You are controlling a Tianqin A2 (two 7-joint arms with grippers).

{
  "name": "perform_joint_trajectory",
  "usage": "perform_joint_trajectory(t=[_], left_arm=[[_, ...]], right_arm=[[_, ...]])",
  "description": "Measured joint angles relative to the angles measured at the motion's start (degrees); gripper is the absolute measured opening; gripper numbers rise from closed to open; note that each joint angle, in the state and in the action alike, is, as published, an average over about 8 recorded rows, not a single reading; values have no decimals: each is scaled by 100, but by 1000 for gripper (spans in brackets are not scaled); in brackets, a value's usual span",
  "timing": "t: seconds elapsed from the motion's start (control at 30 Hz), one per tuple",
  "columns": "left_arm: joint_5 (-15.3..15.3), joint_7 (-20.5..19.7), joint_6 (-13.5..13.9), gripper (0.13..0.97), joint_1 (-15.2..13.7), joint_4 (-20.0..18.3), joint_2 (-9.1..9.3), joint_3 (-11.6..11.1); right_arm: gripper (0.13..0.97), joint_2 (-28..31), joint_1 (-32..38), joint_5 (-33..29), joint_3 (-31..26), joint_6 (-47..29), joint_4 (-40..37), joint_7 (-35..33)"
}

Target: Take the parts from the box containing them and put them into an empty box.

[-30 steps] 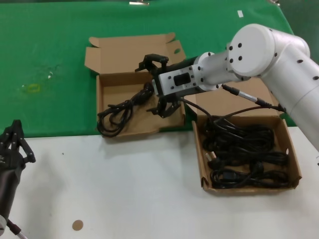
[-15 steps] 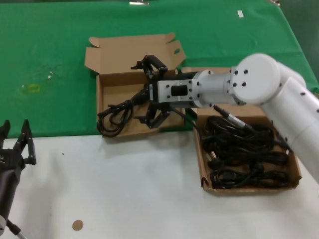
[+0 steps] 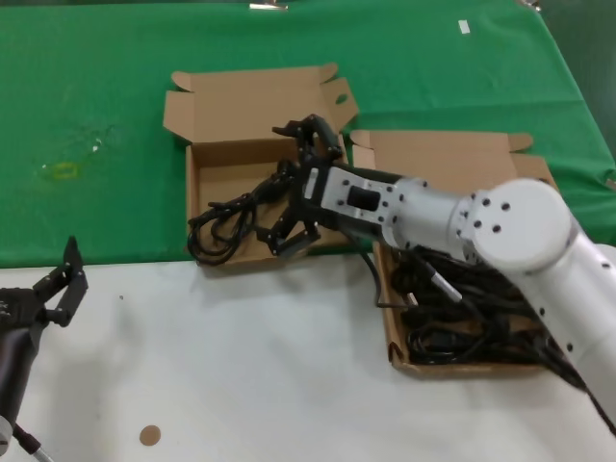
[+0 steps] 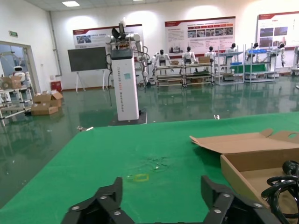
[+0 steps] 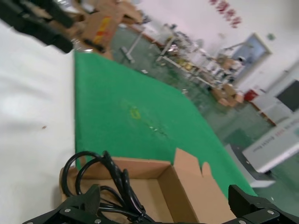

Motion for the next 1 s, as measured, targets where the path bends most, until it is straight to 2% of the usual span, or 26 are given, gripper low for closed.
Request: perform_joint_trajectory(t=[0.07,0.1,0.37,0.5,0.77,1.0], left_arm=[[0,0,0,533,0,0,0,0],[0,0,0,533,0,0,0,0],[1,0,0,747,0,0,0,0],[0,1,0,747,0,0,0,0],[0,2,0,889,0,0,0,0],[0,2,0,941,0,0,0,0]], right_arm=[[966,11,-177,98,100,135,118,46],[966,16,-266,147,150,202,178,69],[966,60,-968,538,549,738,648,252],[966,82,-1321,733,749,1006,884,344],[966,126,-2027,1123,1145,1537,1351,525],[966,164,-2640,1465,1494,2008,1763,687]])
